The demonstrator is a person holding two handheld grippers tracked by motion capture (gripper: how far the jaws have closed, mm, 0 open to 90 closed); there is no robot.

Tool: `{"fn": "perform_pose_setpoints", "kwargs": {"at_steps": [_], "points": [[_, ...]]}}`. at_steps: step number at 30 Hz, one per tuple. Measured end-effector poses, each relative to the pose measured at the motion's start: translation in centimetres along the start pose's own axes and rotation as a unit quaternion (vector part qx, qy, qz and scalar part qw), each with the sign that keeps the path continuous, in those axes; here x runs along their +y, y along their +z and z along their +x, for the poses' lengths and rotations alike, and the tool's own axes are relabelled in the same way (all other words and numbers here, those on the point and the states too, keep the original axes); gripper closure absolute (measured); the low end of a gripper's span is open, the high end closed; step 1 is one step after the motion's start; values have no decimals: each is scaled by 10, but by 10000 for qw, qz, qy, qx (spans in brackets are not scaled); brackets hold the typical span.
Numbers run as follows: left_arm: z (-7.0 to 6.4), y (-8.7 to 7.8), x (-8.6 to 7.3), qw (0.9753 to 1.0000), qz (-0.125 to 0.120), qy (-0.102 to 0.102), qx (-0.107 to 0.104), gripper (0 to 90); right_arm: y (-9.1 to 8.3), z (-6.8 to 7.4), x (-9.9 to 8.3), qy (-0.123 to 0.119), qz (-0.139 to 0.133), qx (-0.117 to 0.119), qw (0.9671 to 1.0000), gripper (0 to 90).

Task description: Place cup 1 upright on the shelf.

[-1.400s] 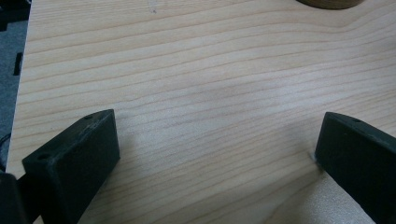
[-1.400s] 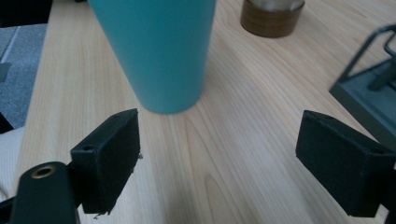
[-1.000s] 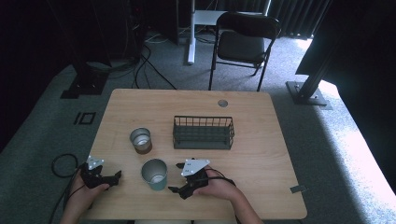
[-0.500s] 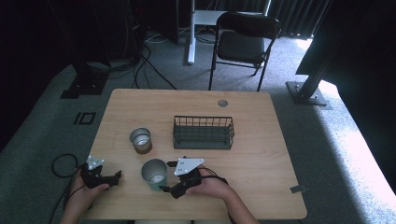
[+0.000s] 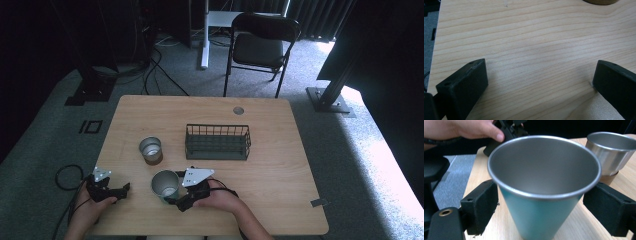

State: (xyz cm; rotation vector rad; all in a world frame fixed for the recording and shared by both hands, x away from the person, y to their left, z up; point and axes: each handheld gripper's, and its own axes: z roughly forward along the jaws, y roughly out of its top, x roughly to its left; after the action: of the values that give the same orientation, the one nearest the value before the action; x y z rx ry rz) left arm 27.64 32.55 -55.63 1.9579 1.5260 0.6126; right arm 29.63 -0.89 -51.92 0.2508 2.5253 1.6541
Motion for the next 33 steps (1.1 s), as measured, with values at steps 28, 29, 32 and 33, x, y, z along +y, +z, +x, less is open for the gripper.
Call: {"fn": "perform_pose_setpoints", "kwargs": {"at_steps": [28,29,32,33], "points": [[0,0,0,10000,0,0,0,5,24,4,10,-4,-283,35,9996,130],[0,0,0,10000,-1,1,-2,5,24,4,10,-42,-268,42,9996,130],[0,0,0,10000,-7,-8,-1,5,21,4,16,146,-395,47,9991,131],[0,0,0,10000,1,3,0,5,20,3,18,174,-432,27,9989,131]]}}
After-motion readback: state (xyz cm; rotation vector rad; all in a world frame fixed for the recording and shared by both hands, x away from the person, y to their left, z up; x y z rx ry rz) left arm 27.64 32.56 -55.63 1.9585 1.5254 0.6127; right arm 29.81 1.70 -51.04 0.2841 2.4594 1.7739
